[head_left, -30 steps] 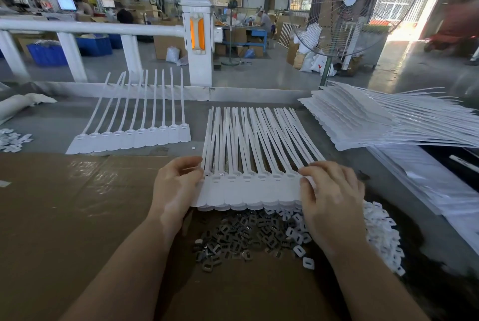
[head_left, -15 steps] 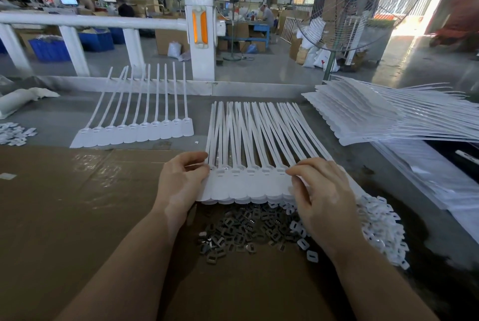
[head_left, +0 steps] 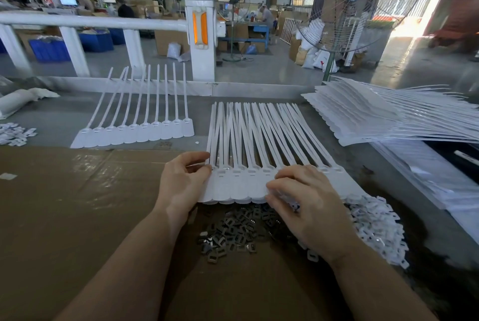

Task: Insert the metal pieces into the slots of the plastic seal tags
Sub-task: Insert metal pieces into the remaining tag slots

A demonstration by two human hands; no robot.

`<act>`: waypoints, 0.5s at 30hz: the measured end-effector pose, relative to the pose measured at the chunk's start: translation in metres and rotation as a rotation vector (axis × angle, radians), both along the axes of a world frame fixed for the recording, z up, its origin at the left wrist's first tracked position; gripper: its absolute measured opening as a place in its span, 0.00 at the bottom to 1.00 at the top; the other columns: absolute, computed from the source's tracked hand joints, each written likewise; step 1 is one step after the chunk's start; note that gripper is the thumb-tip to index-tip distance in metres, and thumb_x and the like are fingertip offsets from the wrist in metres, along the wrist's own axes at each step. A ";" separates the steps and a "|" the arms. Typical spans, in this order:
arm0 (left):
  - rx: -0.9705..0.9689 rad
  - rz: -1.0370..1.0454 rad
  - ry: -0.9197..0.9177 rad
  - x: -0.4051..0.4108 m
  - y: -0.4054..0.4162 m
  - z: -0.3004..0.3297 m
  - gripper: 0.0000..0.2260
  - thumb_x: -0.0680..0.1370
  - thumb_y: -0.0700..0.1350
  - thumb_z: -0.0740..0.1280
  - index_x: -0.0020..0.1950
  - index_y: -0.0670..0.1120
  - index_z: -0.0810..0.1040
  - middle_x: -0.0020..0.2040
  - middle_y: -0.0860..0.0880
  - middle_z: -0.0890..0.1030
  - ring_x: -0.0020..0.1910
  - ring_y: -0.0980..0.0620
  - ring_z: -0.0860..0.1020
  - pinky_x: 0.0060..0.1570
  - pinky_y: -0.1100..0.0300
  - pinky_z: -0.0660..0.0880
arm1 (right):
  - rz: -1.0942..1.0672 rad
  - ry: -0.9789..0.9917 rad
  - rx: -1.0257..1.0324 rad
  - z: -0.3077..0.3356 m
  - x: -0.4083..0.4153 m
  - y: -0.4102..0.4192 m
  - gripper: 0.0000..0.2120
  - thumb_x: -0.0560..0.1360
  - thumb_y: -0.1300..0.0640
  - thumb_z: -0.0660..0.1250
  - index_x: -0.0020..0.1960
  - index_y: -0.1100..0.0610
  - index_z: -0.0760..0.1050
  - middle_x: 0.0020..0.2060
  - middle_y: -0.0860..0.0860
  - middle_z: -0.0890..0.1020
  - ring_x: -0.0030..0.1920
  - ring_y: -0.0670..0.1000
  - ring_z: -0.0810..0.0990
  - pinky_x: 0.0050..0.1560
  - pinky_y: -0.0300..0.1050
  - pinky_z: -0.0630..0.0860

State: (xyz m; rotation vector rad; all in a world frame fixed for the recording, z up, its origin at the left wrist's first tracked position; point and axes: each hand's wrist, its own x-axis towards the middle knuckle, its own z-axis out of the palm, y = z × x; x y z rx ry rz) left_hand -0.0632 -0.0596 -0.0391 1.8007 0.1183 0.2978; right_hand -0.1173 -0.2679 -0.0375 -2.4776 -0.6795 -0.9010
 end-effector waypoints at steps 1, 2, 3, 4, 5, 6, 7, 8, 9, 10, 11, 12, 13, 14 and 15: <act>-0.014 -0.001 0.005 0.000 0.000 0.000 0.11 0.76 0.37 0.68 0.55 0.48 0.80 0.49 0.54 0.81 0.47 0.62 0.77 0.45 0.70 0.71 | -0.004 0.004 0.002 0.000 0.000 0.000 0.07 0.73 0.54 0.68 0.45 0.57 0.81 0.43 0.49 0.79 0.46 0.50 0.77 0.48 0.50 0.74; -0.029 -0.001 0.010 0.000 0.000 0.000 0.11 0.76 0.37 0.68 0.55 0.48 0.81 0.48 0.55 0.81 0.47 0.62 0.77 0.46 0.68 0.72 | -0.005 0.008 0.003 0.000 0.000 0.000 0.07 0.73 0.55 0.68 0.45 0.58 0.81 0.43 0.49 0.79 0.46 0.50 0.76 0.47 0.50 0.74; -0.042 0.000 0.017 -0.001 0.000 0.000 0.10 0.76 0.38 0.68 0.55 0.49 0.81 0.48 0.56 0.81 0.47 0.60 0.77 0.47 0.67 0.73 | -0.006 0.013 0.001 0.000 0.000 0.000 0.06 0.73 0.55 0.68 0.45 0.58 0.81 0.42 0.49 0.79 0.45 0.51 0.77 0.46 0.51 0.74; -0.052 0.000 0.024 -0.001 0.000 0.000 0.10 0.76 0.38 0.68 0.54 0.49 0.81 0.47 0.56 0.81 0.47 0.59 0.78 0.47 0.65 0.73 | -0.008 0.017 -0.002 -0.001 0.001 0.000 0.06 0.73 0.55 0.68 0.45 0.58 0.81 0.42 0.49 0.79 0.45 0.51 0.77 0.46 0.51 0.74; -0.058 -0.001 0.030 -0.001 0.000 0.000 0.10 0.76 0.39 0.68 0.54 0.50 0.81 0.47 0.56 0.81 0.47 0.58 0.78 0.48 0.64 0.73 | -0.012 0.020 -0.006 -0.001 0.000 0.000 0.06 0.73 0.55 0.68 0.45 0.58 0.81 0.42 0.49 0.79 0.45 0.51 0.77 0.46 0.51 0.75; -0.060 -0.003 0.033 -0.002 0.000 0.000 0.10 0.76 0.39 0.68 0.54 0.50 0.82 0.47 0.56 0.81 0.47 0.57 0.78 0.48 0.64 0.74 | -0.017 0.022 -0.007 -0.001 0.000 0.000 0.07 0.73 0.55 0.68 0.45 0.58 0.81 0.42 0.49 0.79 0.45 0.51 0.77 0.46 0.51 0.75; -0.062 -0.005 0.034 -0.001 0.001 0.000 0.10 0.76 0.39 0.68 0.54 0.50 0.82 0.47 0.56 0.81 0.47 0.57 0.78 0.48 0.64 0.73 | -0.020 0.024 -0.007 -0.001 0.001 0.001 0.07 0.73 0.56 0.68 0.45 0.58 0.81 0.42 0.49 0.79 0.45 0.51 0.77 0.46 0.51 0.75; -0.064 -0.004 0.034 -0.001 0.001 0.000 0.10 0.76 0.39 0.68 0.54 0.50 0.82 0.47 0.56 0.81 0.47 0.57 0.78 0.47 0.64 0.73 | -0.021 0.025 -0.005 -0.001 0.001 0.001 0.06 0.73 0.56 0.68 0.46 0.58 0.81 0.42 0.49 0.79 0.45 0.51 0.77 0.47 0.51 0.75; -0.068 -0.002 0.034 -0.001 0.001 0.000 0.10 0.76 0.39 0.68 0.53 0.50 0.82 0.47 0.56 0.81 0.47 0.57 0.78 0.46 0.65 0.73 | -0.023 0.026 -0.004 -0.001 0.001 0.001 0.06 0.73 0.56 0.68 0.46 0.58 0.81 0.43 0.49 0.79 0.46 0.51 0.77 0.47 0.51 0.75; -0.070 0.001 0.034 0.000 0.000 -0.001 0.10 0.76 0.39 0.68 0.53 0.50 0.82 0.46 0.56 0.81 0.46 0.58 0.78 0.45 0.65 0.73 | -0.025 0.027 -0.004 -0.001 0.001 0.001 0.06 0.72 0.56 0.69 0.46 0.58 0.81 0.43 0.49 0.79 0.46 0.51 0.77 0.47 0.51 0.75; -0.071 0.004 0.036 0.000 0.000 -0.001 0.09 0.76 0.39 0.68 0.53 0.50 0.82 0.46 0.56 0.81 0.46 0.58 0.78 0.44 0.66 0.73 | -0.026 0.029 -0.005 -0.001 0.001 0.001 0.06 0.72 0.56 0.69 0.46 0.58 0.81 0.43 0.49 0.80 0.46 0.51 0.77 0.48 0.51 0.75; -0.073 0.006 0.037 0.001 0.000 -0.001 0.09 0.76 0.39 0.68 0.53 0.50 0.82 0.46 0.56 0.81 0.46 0.58 0.78 0.45 0.65 0.73 | -0.025 0.030 -0.006 -0.001 0.000 0.001 0.06 0.72 0.56 0.69 0.46 0.58 0.81 0.43 0.49 0.80 0.46 0.51 0.77 0.48 0.51 0.75; -0.073 0.007 0.039 0.001 0.000 -0.001 0.09 0.75 0.39 0.68 0.53 0.50 0.82 0.46 0.56 0.81 0.46 0.57 0.78 0.45 0.65 0.73 | -0.025 0.029 -0.007 -0.001 0.000 0.001 0.06 0.72 0.56 0.69 0.46 0.58 0.81 0.43 0.49 0.80 0.46 0.51 0.77 0.48 0.51 0.75; -0.072 0.006 0.040 0.001 0.000 -0.001 0.09 0.75 0.39 0.68 0.53 0.50 0.82 0.46 0.56 0.81 0.46 0.57 0.78 0.46 0.64 0.73 | -0.025 0.029 -0.008 -0.001 0.000 0.001 0.06 0.72 0.56 0.69 0.46 0.58 0.81 0.43 0.50 0.80 0.46 0.51 0.77 0.47 0.51 0.75; -0.067 0.006 0.040 0.001 0.000 -0.001 0.09 0.75 0.39 0.68 0.53 0.50 0.82 0.46 0.56 0.81 0.46 0.57 0.78 0.47 0.64 0.73 | -0.026 0.030 -0.009 -0.001 0.000 0.001 0.06 0.72 0.56 0.69 0.46 0.58 0.81 0.43 0.49 0.80 0.46 0.51 0.77 0.47 0.52 0.75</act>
